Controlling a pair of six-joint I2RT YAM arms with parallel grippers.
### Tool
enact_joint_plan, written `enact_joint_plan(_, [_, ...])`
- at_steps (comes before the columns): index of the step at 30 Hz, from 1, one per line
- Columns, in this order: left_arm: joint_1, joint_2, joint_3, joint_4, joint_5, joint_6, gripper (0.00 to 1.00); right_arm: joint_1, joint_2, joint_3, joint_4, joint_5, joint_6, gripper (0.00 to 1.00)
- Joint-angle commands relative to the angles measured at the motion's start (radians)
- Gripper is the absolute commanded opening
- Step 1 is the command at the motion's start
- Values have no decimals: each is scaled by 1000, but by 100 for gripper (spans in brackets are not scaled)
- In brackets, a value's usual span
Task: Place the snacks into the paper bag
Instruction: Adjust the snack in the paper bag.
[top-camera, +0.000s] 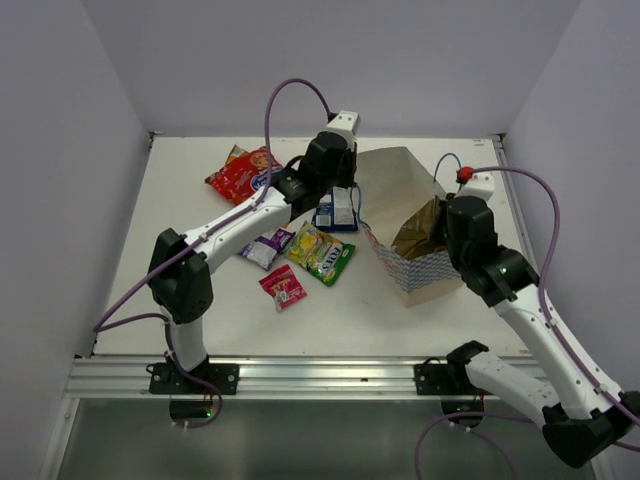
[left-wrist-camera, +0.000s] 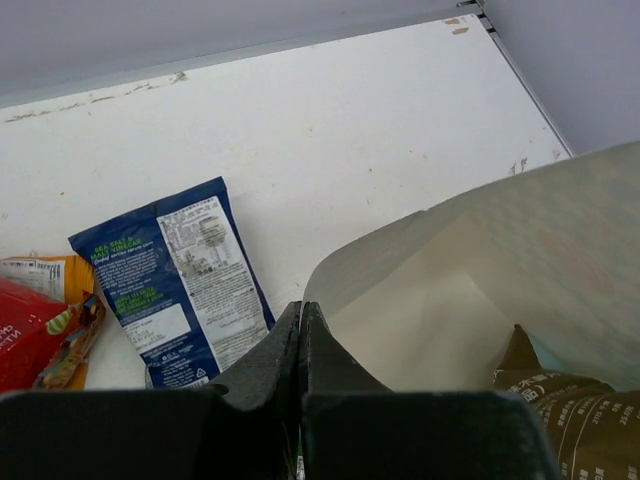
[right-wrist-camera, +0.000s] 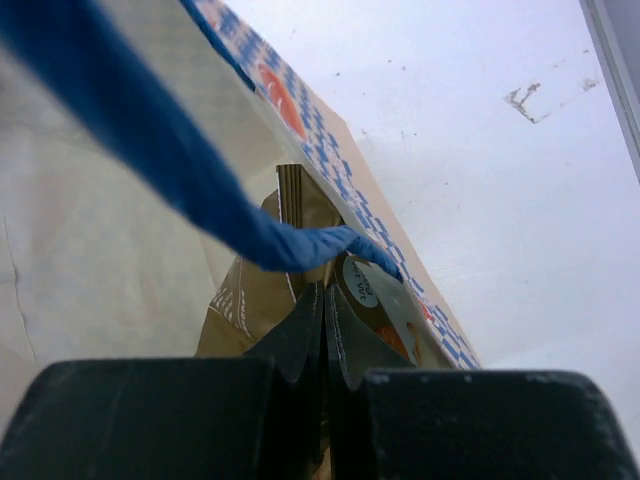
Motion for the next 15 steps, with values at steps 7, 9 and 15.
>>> enact_joint_plan(7, [9, 77, 159, 17, 31, 10, 0, -7, -235, -219, 151, 150, 170, 0])
enact_joint_plan(9, [10, 103, 207, 30, 42, 30, 0, -7, -241, -229, 147, 179, 185, 0])
enact_joint_plan(15, [12, 137, 236, 121, 56, 154, 0, -7, -270, -255, 127, 187, 230, 0])
